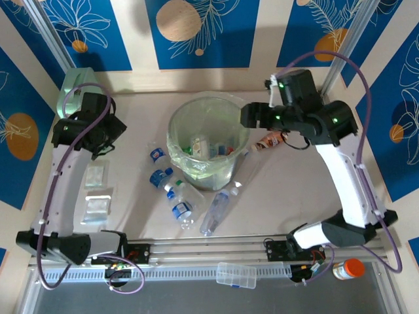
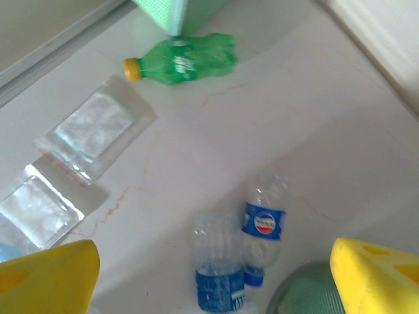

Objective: Put the plastic bottles in the bin

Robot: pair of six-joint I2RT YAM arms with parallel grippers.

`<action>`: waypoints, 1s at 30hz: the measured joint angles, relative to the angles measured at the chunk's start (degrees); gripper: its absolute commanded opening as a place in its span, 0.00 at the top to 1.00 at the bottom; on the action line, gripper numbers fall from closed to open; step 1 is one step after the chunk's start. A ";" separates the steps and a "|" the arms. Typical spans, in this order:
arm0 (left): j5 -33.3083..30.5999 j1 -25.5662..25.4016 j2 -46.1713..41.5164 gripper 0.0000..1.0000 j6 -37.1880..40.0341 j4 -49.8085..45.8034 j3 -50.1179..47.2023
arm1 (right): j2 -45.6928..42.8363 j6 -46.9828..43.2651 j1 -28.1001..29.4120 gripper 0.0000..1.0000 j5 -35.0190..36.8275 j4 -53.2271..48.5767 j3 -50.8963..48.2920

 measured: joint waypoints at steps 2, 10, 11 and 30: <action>0.46 3.87 2.14 0.10 -0.63 0.92 -0.74 | -3.15 0.52 -1.57 0.21 -0.22 0.00 -4.11; -3.93 9.14 19.56 0.08 22.25 10.64 2.16 | -16.20 2.23 -3.69 0.21 -3.26 -0.42 -19.67; -4.76 9.20 21.62 0.09 25.90 12.13 2.19 | -17.38 2.38 -4.07 0.21 -3.52 -0.55 -20.74; -5.86 10.14 41.40 0.07 51.74 26.38 3.02 | -22.53 2.19 -4.50 0.21 -4.35 -2.95 -29.16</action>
